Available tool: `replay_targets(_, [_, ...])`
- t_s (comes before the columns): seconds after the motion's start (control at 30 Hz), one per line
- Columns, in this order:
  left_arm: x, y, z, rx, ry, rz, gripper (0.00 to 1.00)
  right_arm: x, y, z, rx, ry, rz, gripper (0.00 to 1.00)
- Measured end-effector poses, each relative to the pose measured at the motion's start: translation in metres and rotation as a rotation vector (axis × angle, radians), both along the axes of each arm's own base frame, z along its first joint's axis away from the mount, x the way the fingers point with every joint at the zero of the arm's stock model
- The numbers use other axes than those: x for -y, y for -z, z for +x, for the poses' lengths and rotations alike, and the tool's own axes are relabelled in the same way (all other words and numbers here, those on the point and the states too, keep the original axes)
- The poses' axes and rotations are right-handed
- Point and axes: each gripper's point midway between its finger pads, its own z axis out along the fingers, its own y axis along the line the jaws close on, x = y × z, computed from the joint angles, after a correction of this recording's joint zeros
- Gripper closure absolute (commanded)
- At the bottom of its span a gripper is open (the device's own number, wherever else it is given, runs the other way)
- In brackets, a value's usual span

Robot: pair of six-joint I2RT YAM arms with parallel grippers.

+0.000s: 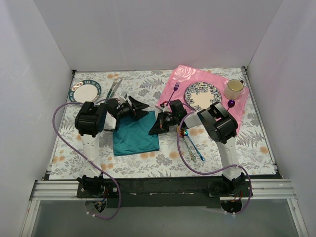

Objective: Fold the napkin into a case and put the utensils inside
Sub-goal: Smooth out the square-folded napkin at the center of the board.

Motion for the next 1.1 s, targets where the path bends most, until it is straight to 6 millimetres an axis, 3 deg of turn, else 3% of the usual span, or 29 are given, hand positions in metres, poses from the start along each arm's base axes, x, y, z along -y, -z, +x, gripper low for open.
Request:
replay_targets(0.37, [-0.001,-0.002,0.013,0.013,-0.009,-0.013,0.37,0.0,0.001,-0.001,-0.004,-0.002,-0.006,0.99])
replay_targets(0.6, [-0.015,-0.007,0.022,0.032,-0.033,-0.004,0.37,0.0,0.0,0.001,0.01,-0.012,-0.008,0.99])
replay_targets(0.87, [-0.033,-0.053,0.008,0.105,-0.02,-0.007,0.37,-0.001,-0.001,0.003,0.006,-0.014,-0.021,0.99])
replay_targets(1.1, [-0.057,-0.029,0.006,0.035,-0.055,-0.008,0.37,-0.001,-0.001,0.003,0.006,-0.021,-0.026,0.99])
